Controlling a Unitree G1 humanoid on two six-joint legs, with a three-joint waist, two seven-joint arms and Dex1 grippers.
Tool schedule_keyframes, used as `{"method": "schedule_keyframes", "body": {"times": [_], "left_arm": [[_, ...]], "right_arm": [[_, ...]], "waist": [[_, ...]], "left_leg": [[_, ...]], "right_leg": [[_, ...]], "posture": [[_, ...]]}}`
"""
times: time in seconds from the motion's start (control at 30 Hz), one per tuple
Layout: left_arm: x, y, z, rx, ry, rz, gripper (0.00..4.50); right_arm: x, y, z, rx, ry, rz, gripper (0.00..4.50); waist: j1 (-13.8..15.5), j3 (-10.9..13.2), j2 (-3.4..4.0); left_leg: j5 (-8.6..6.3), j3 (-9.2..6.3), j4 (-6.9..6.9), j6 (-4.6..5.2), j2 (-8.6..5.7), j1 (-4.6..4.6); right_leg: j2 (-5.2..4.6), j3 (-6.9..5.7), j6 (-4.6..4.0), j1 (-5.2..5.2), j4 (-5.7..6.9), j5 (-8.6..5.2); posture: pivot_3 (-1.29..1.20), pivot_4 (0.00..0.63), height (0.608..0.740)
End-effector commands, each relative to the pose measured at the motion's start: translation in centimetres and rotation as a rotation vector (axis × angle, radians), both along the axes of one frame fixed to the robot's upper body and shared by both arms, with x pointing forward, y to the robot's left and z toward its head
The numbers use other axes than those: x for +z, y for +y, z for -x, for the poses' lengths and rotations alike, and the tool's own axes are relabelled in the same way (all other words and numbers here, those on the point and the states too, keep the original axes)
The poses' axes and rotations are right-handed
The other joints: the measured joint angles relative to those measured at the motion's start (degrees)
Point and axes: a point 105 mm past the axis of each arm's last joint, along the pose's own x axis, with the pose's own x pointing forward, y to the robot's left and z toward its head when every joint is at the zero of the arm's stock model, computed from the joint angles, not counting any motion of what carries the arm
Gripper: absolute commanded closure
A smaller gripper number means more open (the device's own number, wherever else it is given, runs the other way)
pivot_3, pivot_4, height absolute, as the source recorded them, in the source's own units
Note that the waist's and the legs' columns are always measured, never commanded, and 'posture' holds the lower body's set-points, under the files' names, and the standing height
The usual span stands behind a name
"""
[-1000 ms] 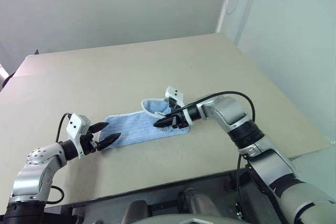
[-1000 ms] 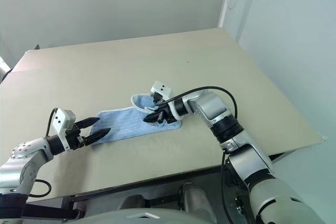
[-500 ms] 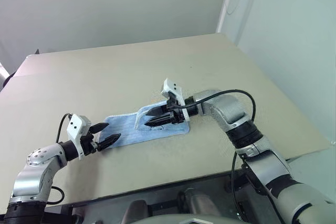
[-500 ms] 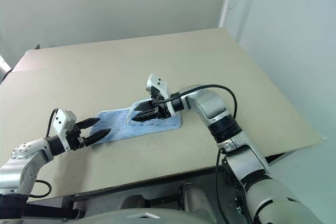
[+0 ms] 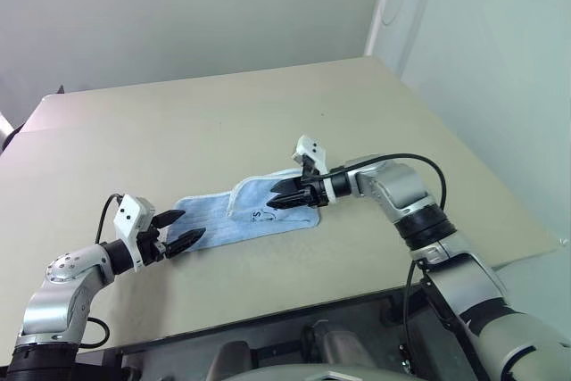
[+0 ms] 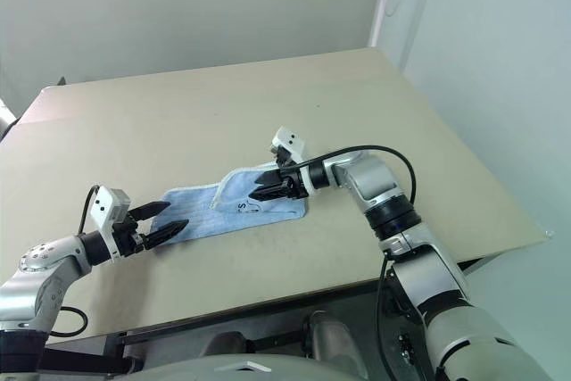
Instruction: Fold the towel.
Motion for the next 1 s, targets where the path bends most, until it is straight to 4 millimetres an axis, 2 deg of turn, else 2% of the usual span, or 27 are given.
{"method": "schedule_keyframes", "body": {"times": [0.03, 0.17, 0.33, 0.57, 0.73, 0.83, 1.0], "left_arm": [[1.0, 0.3, 0.2, -0.012, -0.023, -0.015, 0.59], [1.1, 0.9, 0.2, 0.009, -0.032, -0.036, 0.59], [1.2, 1.0, 0.2, 0.016, -0.037, -0.037, 0.59], [0.9, 0.9, 0.3, 0.021, -0.035, -0.045, 0.59], [1.0, 0.9, 0.2, 0.028, -0.042, -0.042, 0.59], [0.9, 1.0, 0.2, 0.032, -0.040, -0.045, 0.59], [0.6, 1.3, 0.4, 0.047, -0.026, -0.050, 0.59]], "right_arm": [[1.0, 1.2, -0.2, 0.014, -0.117, -0.034, 2.41], [0.4, 2.5, 0.9, 0.071, -0.221, -0.021, 2.41], [-0.9, 4.0, 1.9, 0.120, -0.238, 0.015, 2.41], [-1.7, 5.4, 1.6, 0.110, -0.299, 0.056, 2.41], [-3.1, 5.5, 1.0, 0.091, -0.319, 0.141, 2.41], [-3.1, 5.7, 1.2, 0.099, -0.322, 0.130, 2.41], [-2.9, 5.7, 1.4, 0.099, -0.322, 0.120, 4.00]], "waist": [[0.0, 0.0, 0.00], [0.0, 0.0, -0.02], [0.0, 0.0, -0.02], [0.0, 0.0, -0.03], [0.0, 0.0, -0.06], [0.0, 0.0, -0.06], [0.0, 0.0, -0.06]], "left_leg": [[0.00, 0.01, 0.00, 0.00, 0.00, 0.00], [0.00, 0.01, 0.00, 0.00, -0.01, -0.04], [0.00, 0.01, 0.00, 0.00, -0.02, -0.02], [0.00, 0.00, 0.00, 0.00, -0.02, -0.01], [0.00, 0.00, 0.00, 0.00, -0.02, -0.01], [0.00, 0.00, 0.00, 0.00, -0.02, -0.02], [0.00, 0.00, 0.00, 0.00, -0.02, -0.01]], "right_leg": [[0.00, 0.00, 0.00, 0.00, 0.00, 0.00], [-0.01, 0.02, 0.00, 0.00, -0.05, 0.00], [-0.02, 0.05, 0.00, 0.00, -0.04, 0.00], [0.00, 0.05, -0.01, 0.00, -0.01, 0.00], [-0.01, 0.06, -0.01, 0.01, -0.01, 0.00], [-0.01, 0.06, -0.01, 0.00, -0.01, 0.00], [-0.01, 0.06, -0.01, 0.01, -0.01, 0.00]], "posture": [[0.00, 0.000, 0.740], [0.00, 0.000, 0.740], [0.00, 0.000, 0.740], [0.00, 0.000, 0.740], [0.00, 0.000, 0.740], [0.00, 0.000, 0.740], [0.00, 0.000, 0.740]]}}
